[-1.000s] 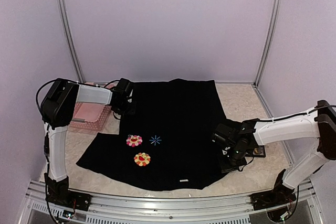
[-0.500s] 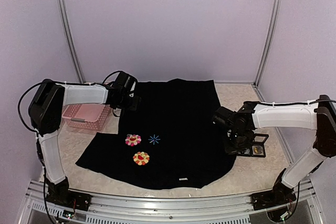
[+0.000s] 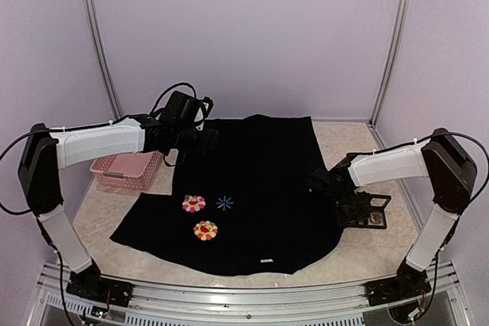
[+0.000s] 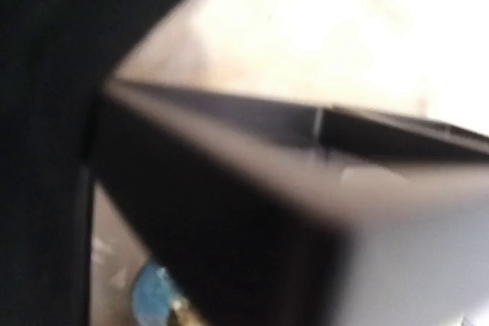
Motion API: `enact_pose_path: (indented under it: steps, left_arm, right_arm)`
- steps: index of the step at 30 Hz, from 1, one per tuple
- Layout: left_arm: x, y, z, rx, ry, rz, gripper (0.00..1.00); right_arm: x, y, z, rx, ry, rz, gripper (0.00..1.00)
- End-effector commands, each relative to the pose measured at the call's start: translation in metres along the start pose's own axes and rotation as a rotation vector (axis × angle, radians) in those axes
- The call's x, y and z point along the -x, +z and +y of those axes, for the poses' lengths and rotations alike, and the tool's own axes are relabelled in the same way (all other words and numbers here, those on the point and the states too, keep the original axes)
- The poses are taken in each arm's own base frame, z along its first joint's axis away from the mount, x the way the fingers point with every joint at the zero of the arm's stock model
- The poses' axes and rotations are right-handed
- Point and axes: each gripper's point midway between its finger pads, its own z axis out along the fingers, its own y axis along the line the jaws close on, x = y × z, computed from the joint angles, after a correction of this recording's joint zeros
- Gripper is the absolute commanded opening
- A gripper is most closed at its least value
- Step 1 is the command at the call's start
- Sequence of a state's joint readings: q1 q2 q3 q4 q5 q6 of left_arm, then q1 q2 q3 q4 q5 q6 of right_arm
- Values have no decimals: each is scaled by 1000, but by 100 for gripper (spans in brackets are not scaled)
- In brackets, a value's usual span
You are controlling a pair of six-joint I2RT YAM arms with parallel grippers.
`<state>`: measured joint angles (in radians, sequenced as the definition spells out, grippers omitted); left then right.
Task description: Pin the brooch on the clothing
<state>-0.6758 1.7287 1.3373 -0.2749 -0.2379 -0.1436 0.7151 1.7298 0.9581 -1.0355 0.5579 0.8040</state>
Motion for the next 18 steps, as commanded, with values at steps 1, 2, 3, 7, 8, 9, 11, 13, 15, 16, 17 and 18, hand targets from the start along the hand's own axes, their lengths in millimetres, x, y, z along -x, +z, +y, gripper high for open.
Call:
enact_pose_path:
  steps: [1, 2, 3, 7, 8, 9, 11, 13, 15, 16, 17, 18]
  left_arm:
    - [-9, 5, 4, 19, 32, 29, 71]
    - [-9, 5, 3, 18, 35, 31, 71]
    - [-9, 5, 3, 17, 35, 33, 71]
    - [-9, 5, 5, 26, 44, 35, 71]
    - [-8, 5, 5, 27, 46, 34, 71]
    - [-8, 5, 5, 26, 47, 36, 71]
    - [-7, 5, 5, 23, 49, 36, 71]
    - [-8, 5, 5, 23, 51, 37, 71]
    - [-9, 6, 6, 26, 53, 41, 71]
    - [-8, 6, 6, 29, 53, 39, 71]
    - [-8, 6, 6, 28, 54, 39, 71]
    - [-8, 6, 6, 27, 55, 39, 71]
  right_arm:
    - [13, 3, 6, 10, -19, -32, 37]
    - [15, 2, 9, 28, -25, -38, 38]
    - [16, 1, 12, 44, -30, -39, 38]
    - [18, -7, 23, 111, -69, -61, 42]
    - [18, -8, 24, 121, -77, -64, 43]
    - [20, -11, 27, 137, -86, -69, 45]
    - [21, -15, 30, 160, -100, -80, 47]
    - [23, -17, 27, 148, -98, -89, 48]
    - [24, -14, 20, 106, -87, -96, 48]
    - [25, -12, 21, 104, -92, -98, 48]
    - [25, -10, 23, 109, -101, -98, 48]
    - [24, -7, 25, 111, -108, -91, 48]
